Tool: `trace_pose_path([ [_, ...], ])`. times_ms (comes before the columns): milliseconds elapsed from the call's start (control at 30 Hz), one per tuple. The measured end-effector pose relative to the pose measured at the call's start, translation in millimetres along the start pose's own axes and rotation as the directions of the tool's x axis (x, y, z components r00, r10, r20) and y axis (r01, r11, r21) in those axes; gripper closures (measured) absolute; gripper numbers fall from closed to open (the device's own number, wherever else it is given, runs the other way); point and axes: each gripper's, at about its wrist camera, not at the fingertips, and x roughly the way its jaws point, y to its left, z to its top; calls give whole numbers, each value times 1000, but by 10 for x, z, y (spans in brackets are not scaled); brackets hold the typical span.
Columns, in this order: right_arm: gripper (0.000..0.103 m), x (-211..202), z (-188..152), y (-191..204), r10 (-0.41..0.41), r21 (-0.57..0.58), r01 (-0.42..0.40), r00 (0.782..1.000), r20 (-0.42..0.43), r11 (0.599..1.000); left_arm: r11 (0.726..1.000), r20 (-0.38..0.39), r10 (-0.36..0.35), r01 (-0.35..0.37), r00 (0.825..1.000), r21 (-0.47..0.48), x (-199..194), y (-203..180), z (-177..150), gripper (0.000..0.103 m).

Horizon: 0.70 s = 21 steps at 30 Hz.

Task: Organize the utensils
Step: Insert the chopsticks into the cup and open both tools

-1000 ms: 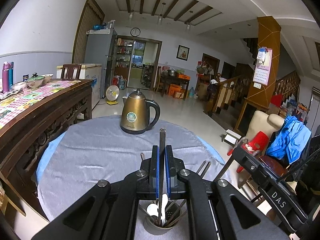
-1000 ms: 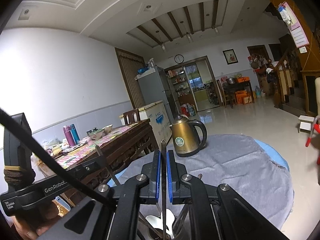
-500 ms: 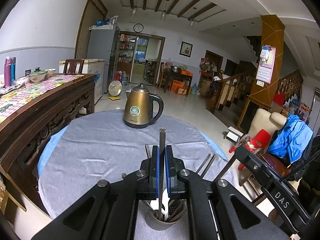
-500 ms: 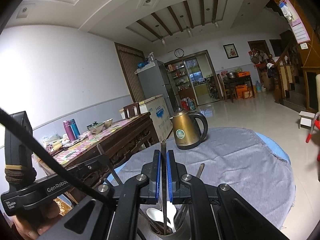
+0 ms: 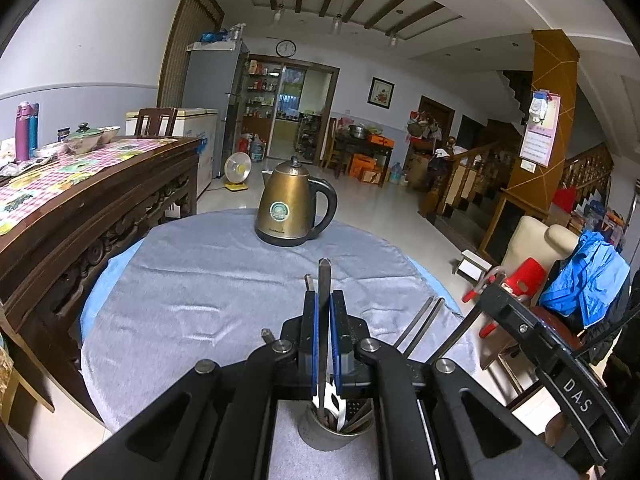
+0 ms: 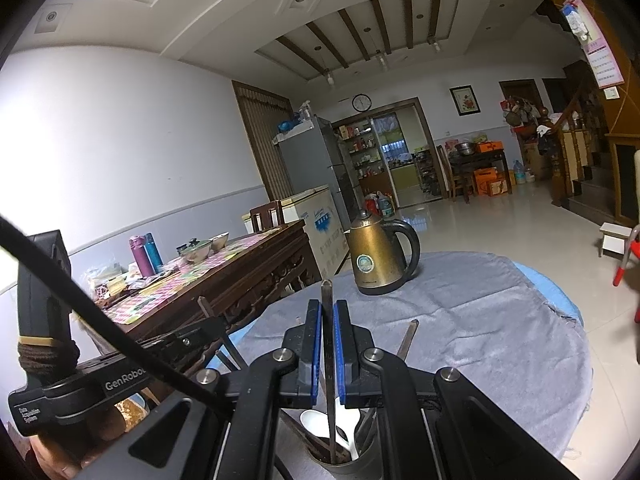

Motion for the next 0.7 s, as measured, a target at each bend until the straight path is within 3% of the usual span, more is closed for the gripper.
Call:
trace_pose_path([
  [700, 96, 59, -34, 30, 1, 2, -1, 1000, -27, 1000, 999, -55, 35, -37, 998, -19, 6, 162, -141, 97],
])
